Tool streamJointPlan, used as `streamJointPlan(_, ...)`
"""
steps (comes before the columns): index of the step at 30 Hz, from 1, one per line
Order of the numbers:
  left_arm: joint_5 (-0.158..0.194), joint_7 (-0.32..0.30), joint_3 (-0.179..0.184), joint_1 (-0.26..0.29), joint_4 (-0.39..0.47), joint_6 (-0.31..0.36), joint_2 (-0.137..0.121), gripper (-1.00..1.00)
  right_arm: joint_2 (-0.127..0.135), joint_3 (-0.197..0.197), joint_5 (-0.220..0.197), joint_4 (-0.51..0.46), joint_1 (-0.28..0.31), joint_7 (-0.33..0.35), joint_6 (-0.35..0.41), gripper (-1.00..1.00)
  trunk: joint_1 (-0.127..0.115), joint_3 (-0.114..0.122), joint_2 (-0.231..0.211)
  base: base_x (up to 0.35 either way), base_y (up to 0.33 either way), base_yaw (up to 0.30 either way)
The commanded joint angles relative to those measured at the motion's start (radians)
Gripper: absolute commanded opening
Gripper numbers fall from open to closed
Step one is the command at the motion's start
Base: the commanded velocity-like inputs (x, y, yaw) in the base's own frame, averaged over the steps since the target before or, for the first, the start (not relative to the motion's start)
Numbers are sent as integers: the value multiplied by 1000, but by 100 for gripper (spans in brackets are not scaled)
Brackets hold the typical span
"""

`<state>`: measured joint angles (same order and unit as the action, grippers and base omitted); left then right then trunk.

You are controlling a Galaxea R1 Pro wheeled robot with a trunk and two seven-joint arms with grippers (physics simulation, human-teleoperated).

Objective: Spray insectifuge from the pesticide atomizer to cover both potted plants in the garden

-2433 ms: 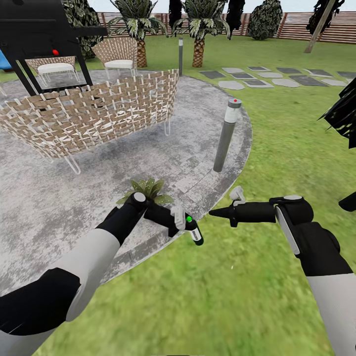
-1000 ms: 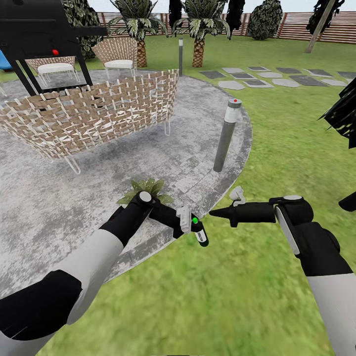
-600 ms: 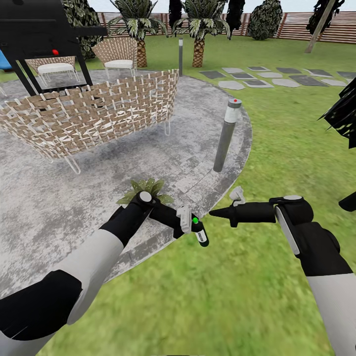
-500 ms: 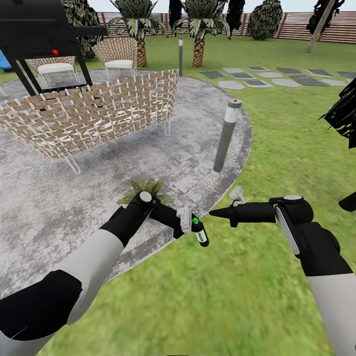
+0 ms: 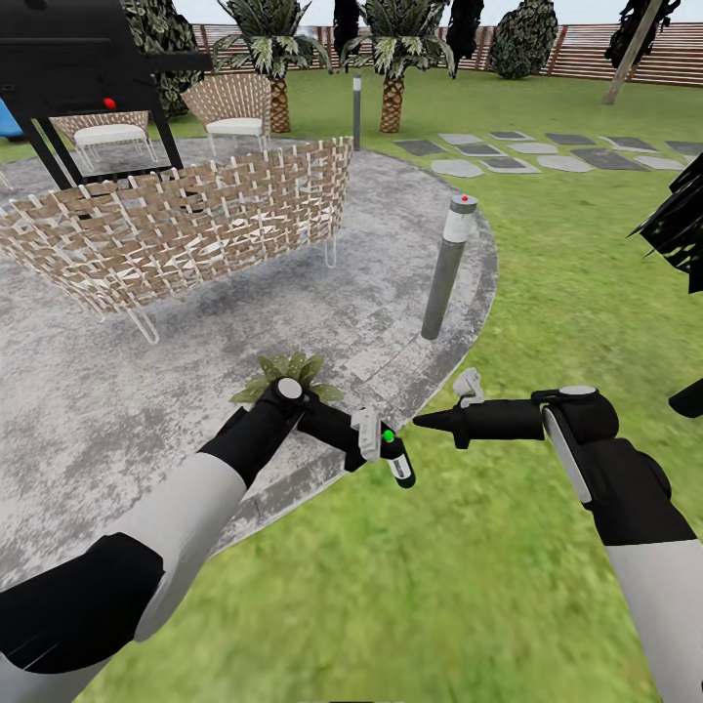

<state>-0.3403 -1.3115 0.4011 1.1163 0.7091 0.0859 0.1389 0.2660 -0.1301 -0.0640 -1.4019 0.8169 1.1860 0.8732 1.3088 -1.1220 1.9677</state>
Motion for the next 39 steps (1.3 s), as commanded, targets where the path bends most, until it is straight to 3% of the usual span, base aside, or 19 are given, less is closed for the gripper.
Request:
streamJointPlan(1, -3, -5, -1, 0, 1, 9, 0, -100, 1, -1, -7, 0, 1, -3, 8, -100, 0, -1, 0, 0, 0, 0)
streamJointPlan(28, -2, -4, 2, -2, 1, 8, 7, -100, -2, -5, -7, 29, 1, -4, 7, -100, 0, -1, 0, 0, 0, 0)
streamJointPlan(39, 0, 49, 43, -6, 1, 8, 6, -100, -10, -4, -7, 29, 1, -3, 7, -100, 0, -1, 0, 0, 0, 0)
